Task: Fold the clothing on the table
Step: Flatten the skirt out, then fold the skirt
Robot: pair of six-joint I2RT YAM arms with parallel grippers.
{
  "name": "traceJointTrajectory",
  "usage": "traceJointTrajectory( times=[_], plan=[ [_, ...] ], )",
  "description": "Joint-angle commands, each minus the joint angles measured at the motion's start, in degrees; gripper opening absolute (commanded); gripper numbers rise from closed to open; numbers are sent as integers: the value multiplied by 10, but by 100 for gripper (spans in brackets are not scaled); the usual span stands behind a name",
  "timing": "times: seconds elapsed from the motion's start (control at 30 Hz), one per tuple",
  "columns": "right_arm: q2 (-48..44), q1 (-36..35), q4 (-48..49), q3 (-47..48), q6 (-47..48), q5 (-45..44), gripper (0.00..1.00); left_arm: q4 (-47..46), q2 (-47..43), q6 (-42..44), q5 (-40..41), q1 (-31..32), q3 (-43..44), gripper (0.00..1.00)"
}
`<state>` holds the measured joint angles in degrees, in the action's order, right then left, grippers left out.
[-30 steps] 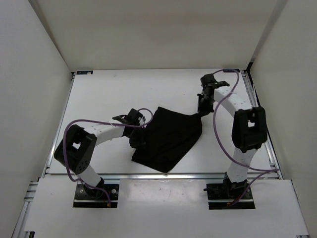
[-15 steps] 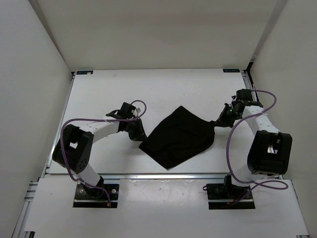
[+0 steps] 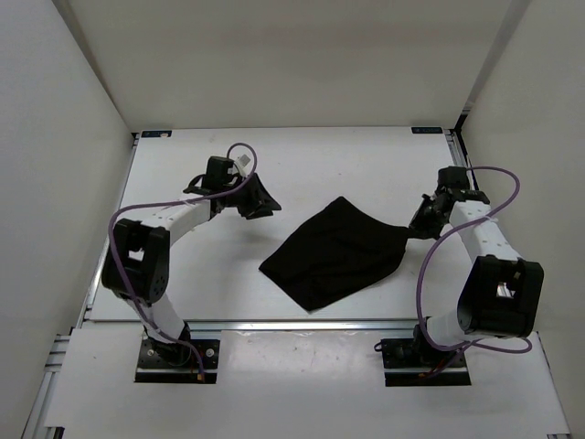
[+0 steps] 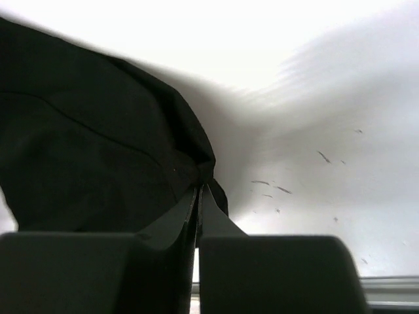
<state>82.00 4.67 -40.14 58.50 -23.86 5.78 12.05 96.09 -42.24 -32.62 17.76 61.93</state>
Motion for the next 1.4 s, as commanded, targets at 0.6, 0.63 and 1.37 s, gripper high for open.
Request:
traceJointTrajectory(
  times=[0.6, 0.63, 1.37],
  plan=[
    [14, -13, -27, 12, 34, -3, 0, -24, 319, 106, 34, 119, 334, 49],
    [15, -13, -28, 12, 36, -7, 0, -21, 327, 105, 29, 120, 343, 50],
    [10, -2, -33, 3, 59, 7, 0, 39, 467, 73, 34, 177, 561, 49]
  ],
)
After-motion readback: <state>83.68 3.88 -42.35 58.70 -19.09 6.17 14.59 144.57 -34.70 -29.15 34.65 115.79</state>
